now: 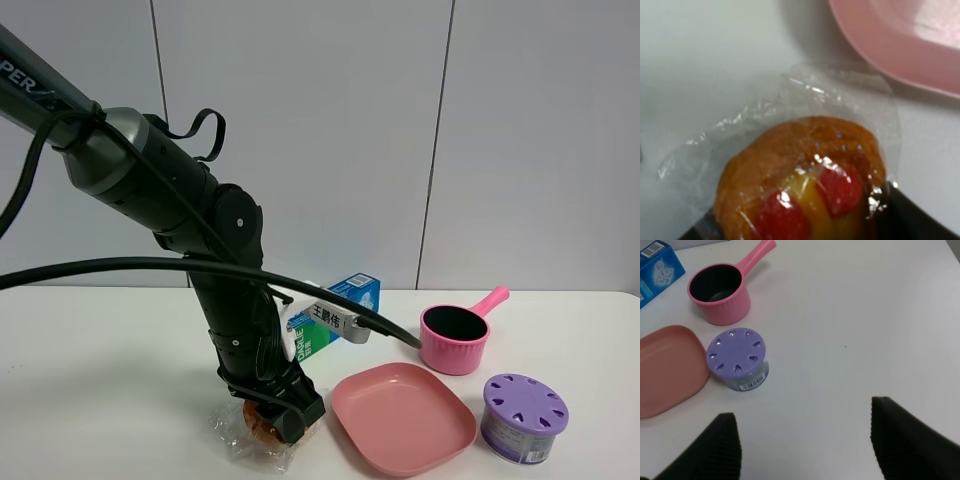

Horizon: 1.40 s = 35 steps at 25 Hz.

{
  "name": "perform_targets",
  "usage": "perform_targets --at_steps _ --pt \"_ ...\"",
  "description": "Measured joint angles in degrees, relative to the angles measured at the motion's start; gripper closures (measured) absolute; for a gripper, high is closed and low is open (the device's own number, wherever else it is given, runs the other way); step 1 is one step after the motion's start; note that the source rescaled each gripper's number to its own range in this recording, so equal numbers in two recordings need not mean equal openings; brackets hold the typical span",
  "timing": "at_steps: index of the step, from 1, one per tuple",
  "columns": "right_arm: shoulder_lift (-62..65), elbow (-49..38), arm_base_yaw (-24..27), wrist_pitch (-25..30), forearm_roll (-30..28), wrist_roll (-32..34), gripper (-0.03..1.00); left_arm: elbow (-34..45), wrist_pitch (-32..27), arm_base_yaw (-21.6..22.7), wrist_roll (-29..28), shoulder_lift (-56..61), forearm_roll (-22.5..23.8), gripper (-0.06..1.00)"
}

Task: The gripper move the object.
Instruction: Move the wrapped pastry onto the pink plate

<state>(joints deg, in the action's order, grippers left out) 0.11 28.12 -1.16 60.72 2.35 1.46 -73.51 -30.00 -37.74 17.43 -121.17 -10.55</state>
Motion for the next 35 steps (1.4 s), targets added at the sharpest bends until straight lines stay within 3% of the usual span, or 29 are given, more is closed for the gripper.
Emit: perform_targets --at_steps 26,35 --pt "0.00 0.00 0.00 0.00 0.00 0.00 -0.03 0.00 -6.48 -0.11 0.00 11.75 -0.06 0.94" --pt "0.00 0.00 0.00 0.00 0.00 0.00 -0.03 0.00 -6.62 -4.22 0.00 12.86 0.16 0.94"
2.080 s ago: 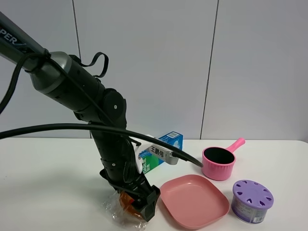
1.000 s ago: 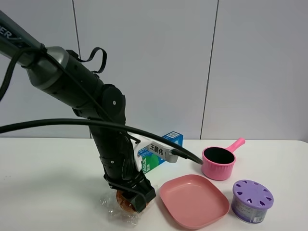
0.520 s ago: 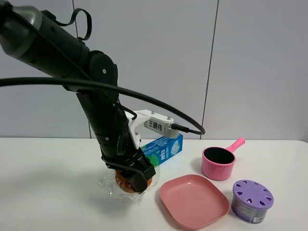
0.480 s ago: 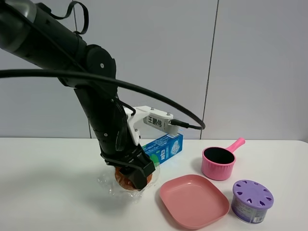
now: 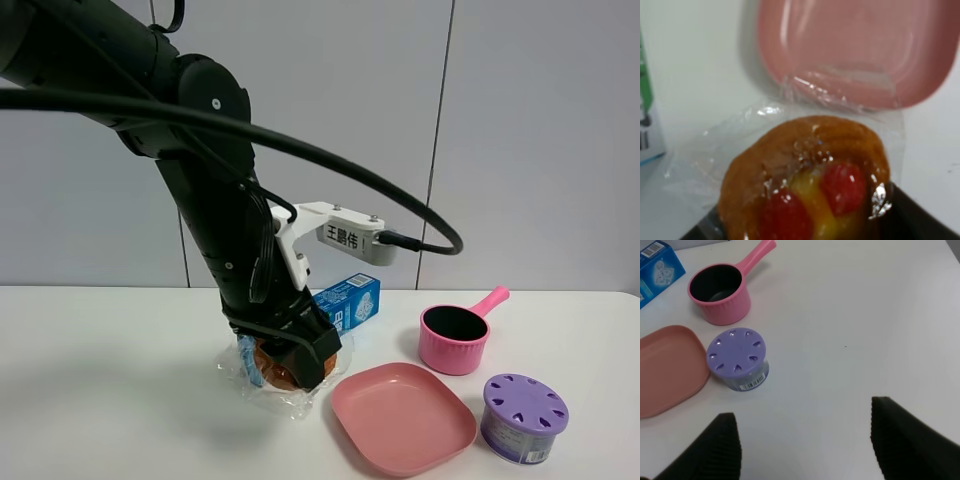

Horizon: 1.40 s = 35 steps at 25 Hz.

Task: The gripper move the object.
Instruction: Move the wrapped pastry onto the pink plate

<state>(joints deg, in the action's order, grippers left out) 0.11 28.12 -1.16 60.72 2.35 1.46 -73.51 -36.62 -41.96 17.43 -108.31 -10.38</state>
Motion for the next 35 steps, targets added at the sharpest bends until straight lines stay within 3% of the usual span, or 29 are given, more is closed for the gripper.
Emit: perform_targets --at_steps 10,21,27,35 --pt "0.00 0.00 0.00 0.00 0.00 0.00 -0.03 -11.58 -0.55 -4.64 0.00 -1.99 1.31 0.94" --pt "0.00 0.00 0.00 0.00 0.00 0.00 -0.03 -23.45 -2.59 -7.09 1.66 -13.76 0.80 0.94" --pt "0.00 0.00 0.00 0.00 0.00 0.00 -0.03 -24.26 -2.05 -7.42 2.50 -18.85 -0.83 0.94" --pt "0.00 0.00 0.00 0.00 0.00 0.00 -0.03 -24.26 1.40 -7.22 2.62 -19.68 0.92 0.94"
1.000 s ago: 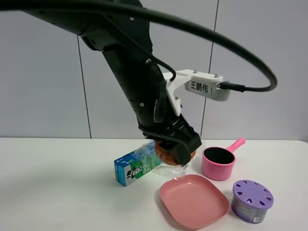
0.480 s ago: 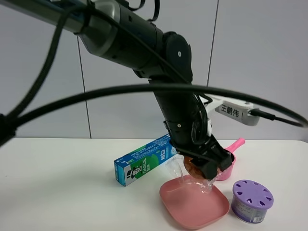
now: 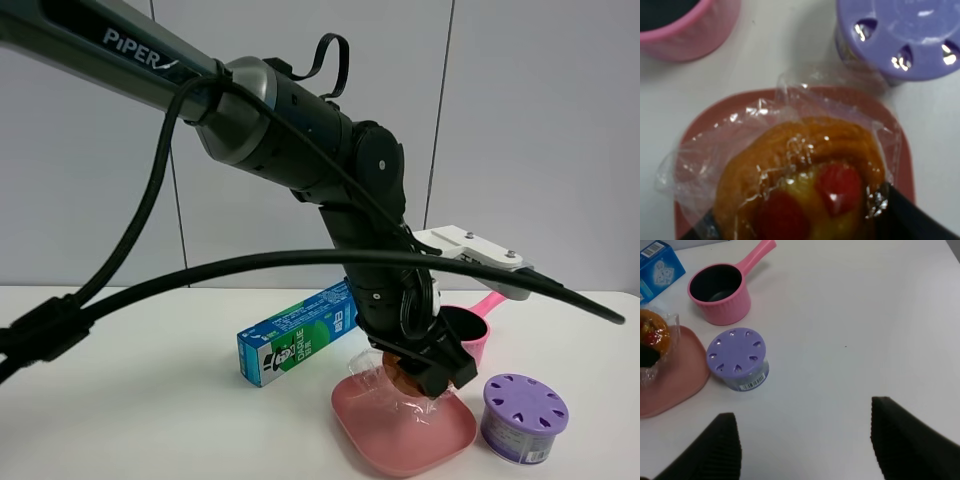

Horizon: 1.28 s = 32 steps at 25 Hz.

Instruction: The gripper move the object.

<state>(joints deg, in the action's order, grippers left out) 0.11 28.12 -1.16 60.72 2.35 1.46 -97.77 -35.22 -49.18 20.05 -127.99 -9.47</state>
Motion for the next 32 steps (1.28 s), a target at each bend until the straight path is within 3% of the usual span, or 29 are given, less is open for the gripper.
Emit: perform_targets --at_steps 16,17,20,22,25,32 --pt "0.00 0.00 0.00 0.00 0.00 0.00 -0.03 0.00 0.17 0.45 0.00 -1.31 0.18 0.93" --pt "0.00 0.00 0.00 0.00 0.00 0.00 -0.03 0.00 0.17 0.45 0.00 -1.31 0.18 0.83" --pt "0.00 0.00 0.00 0.00 0.00 0.00 -0.03 0.00 1.14 0.45 0.00 -1.31 0.36 0.35" --pt "0.00 0.00 0.00 0.00 0.00 0.00 -0.03 0.00 1.84 0.45 0.00 -1.31 0.37 0.16" --pt "0.00 0.00 0.00 0.00 0.00 0.00 -0.03 0.00 2.00 0.45 0.00 -1.31 0.37 0.07" --pt "0.00 0.00 0.00 0.00 0.00 0.00 -0.03 0.00 1.63 0.45 -0.07 -1.31 0.37 0.07"
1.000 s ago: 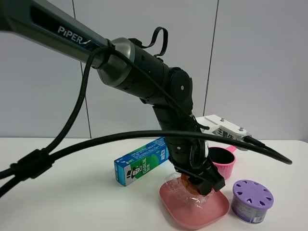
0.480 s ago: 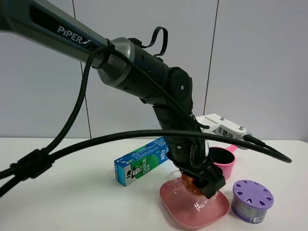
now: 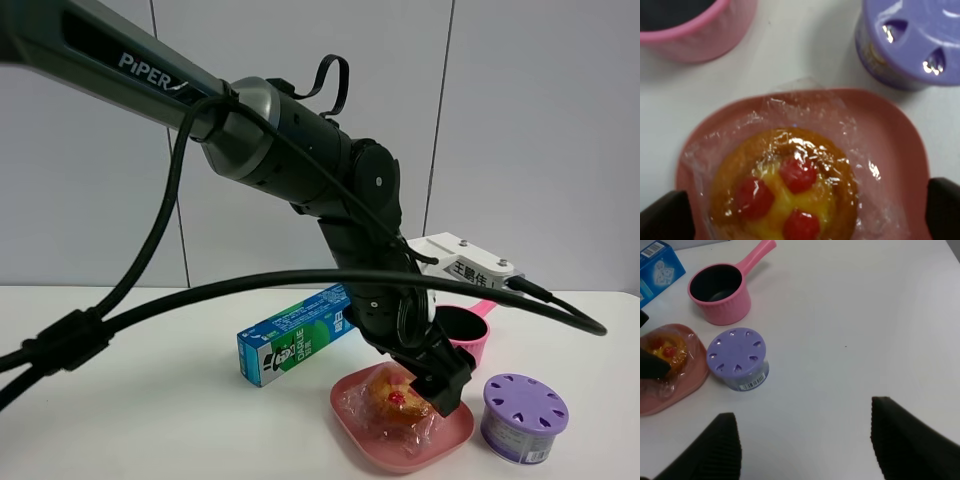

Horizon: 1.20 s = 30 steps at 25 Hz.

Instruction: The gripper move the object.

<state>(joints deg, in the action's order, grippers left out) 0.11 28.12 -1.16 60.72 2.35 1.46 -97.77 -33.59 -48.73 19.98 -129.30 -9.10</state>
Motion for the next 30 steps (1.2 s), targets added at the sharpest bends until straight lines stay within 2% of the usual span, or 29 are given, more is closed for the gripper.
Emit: perform_targets --at_steps 7,17,27,30 --pt "0.00 0.00 0.00 0.00 0.00 0.00 -0.03 0.00 -6.22 1.12 -0.83 0.21 0.26 0.07" --pt "0.00 0.00 0.00 0.00 0.00 0.00 -0.03 0.00 -12.69 6.91 -0.84 7.82 3.35 0.07" --pt "0.00 0.00 0.00 0.00 0.00 0.00 -0.03 0.21 -19.20 15.78 -0.84 16.40 4.90 0.07" --pt "0.00 0.00 0.00 0.00 0.00 0.00 -0.03 3.63 -18.67 19.00 -0.89 20.31 5.75 0.07"
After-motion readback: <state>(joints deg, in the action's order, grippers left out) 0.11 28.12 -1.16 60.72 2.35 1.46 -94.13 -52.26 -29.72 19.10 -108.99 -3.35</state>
